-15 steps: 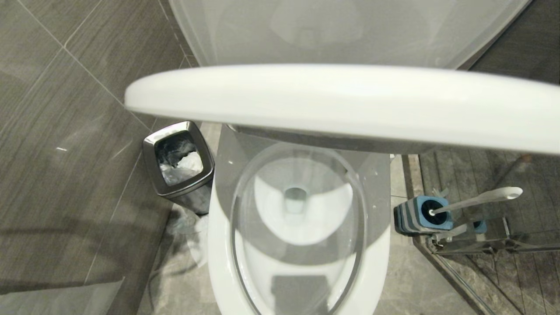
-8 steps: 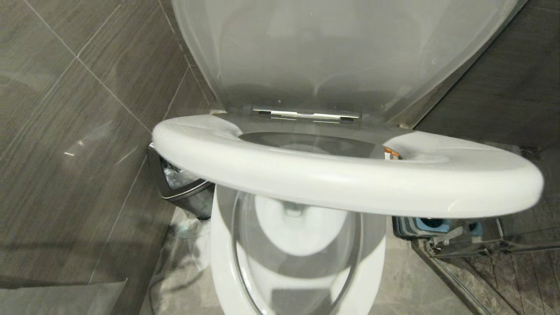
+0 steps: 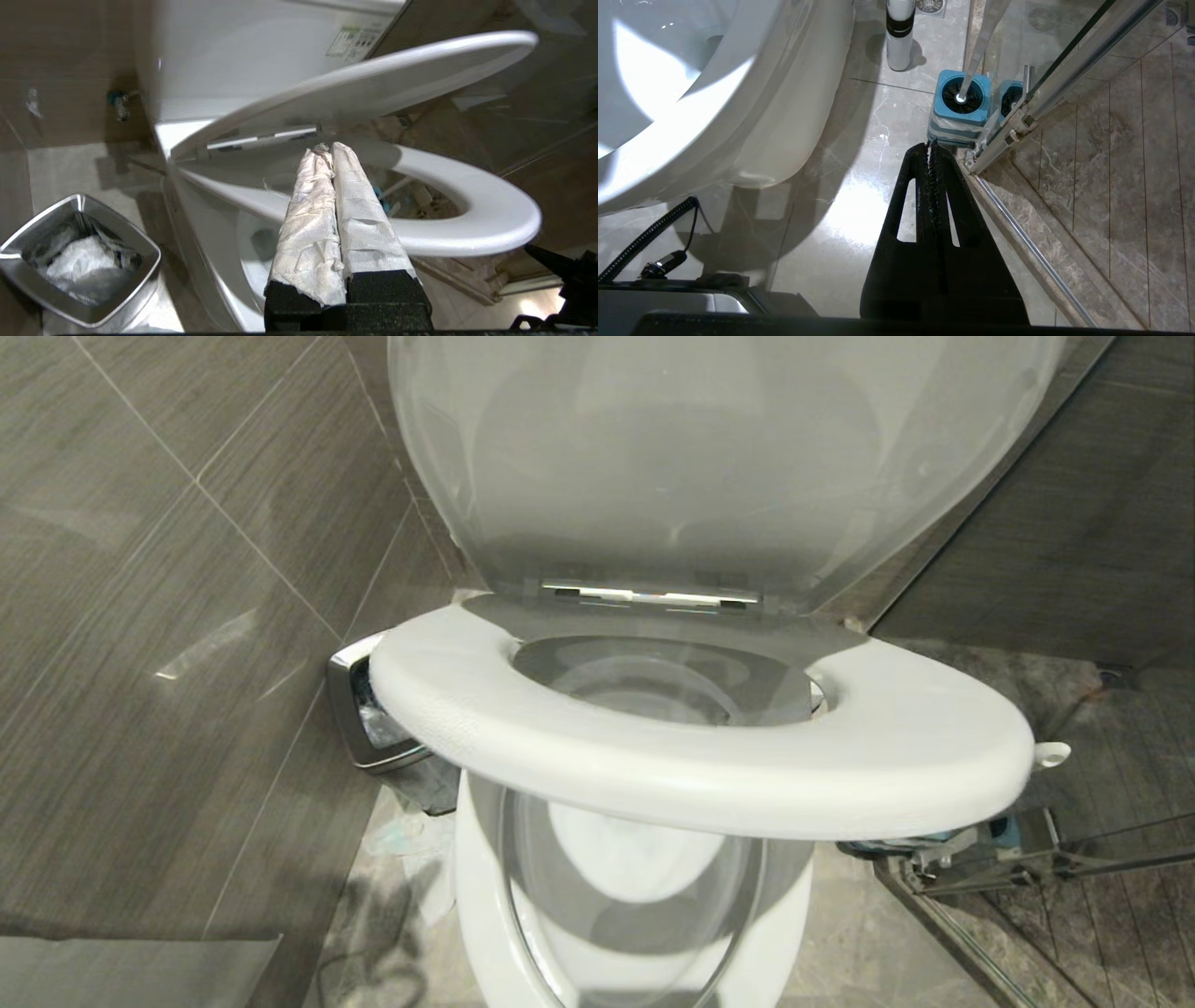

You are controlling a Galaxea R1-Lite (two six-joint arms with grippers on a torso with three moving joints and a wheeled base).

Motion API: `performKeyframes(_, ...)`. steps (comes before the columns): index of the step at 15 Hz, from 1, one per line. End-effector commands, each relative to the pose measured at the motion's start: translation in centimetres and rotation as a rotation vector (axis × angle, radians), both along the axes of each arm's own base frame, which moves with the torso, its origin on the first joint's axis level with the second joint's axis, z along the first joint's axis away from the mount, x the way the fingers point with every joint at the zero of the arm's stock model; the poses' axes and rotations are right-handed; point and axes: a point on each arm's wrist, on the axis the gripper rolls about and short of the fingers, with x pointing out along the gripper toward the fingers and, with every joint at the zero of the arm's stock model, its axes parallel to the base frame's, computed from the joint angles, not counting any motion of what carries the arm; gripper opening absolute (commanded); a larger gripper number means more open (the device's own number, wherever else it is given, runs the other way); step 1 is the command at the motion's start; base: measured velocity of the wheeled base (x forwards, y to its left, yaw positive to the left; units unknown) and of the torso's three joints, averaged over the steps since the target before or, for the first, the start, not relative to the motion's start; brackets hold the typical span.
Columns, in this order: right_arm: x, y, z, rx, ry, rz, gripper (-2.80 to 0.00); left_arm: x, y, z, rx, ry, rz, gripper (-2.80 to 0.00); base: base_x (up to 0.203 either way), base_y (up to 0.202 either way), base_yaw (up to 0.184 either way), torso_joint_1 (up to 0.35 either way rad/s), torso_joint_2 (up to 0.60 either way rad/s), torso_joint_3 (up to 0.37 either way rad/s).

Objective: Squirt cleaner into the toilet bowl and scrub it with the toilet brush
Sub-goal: Close the toilet lid

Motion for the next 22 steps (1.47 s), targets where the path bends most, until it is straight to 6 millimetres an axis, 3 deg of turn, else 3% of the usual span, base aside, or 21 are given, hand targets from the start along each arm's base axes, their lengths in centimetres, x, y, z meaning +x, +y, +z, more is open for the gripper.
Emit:
performKeyframes(1,0.0,0.0,0.0,0.000,0.001,0.000,-2.80,-1.5,0.0,1.2,-0.003,-0.061,-0.016,-2.80,0.000,0.000,0.000,0.000,0.00,0.000)
performKeyframes(3,0.0,0.0,0.0,0.000,0.001,0.000,-2.80,-0.3,0.0,2.1,0.018,-0.078,-0.001,-2.80,0.000,0.000,0.000,0.000,0.00,0.000)
performKeyframes(6,0.0,0.0,0.0,0.000,0.001,0.000,-2.80,2.2,-0.1,2.0,0.241,-0.210,0.056,-2.80,0.000,0.000,0.000,0.000,0.00,0.000)
performKeyframes(11,0.0,0.0,0.0,0.000,0.001,0.000,-2.80,6.8,-0.7,2.1,0.341,-0.179,0.033,-2.80,0.000,0.000,0.000,0.000,0.00,0.000)
performKeyframes(14,0.0,0.0,0.0,0.000,0.001,0.000,-2.80,10.4,-1.5,4.5,0.341,-0.210,0.046,-2.80,0.000,0.000,0.000,0.000,0.00,0.000)
performKeyframes(16,0.0,0.0,0.0,0.000,0.001,0.000,-2.80,12.0,-3.4,5.9,0.326,-0.255,0.021,-2.80,0.000,0.000,0.000,0.000,0.00,0.000)
performKeyframes(22,0.0,0.0,0.0,0.000,0.001,-0.001,-2.80,14.0,-10.8,3.8,0.414,-0.233,-0.139,-2.80,0.000,0.000,0.000,0.000,0.00,0.000)
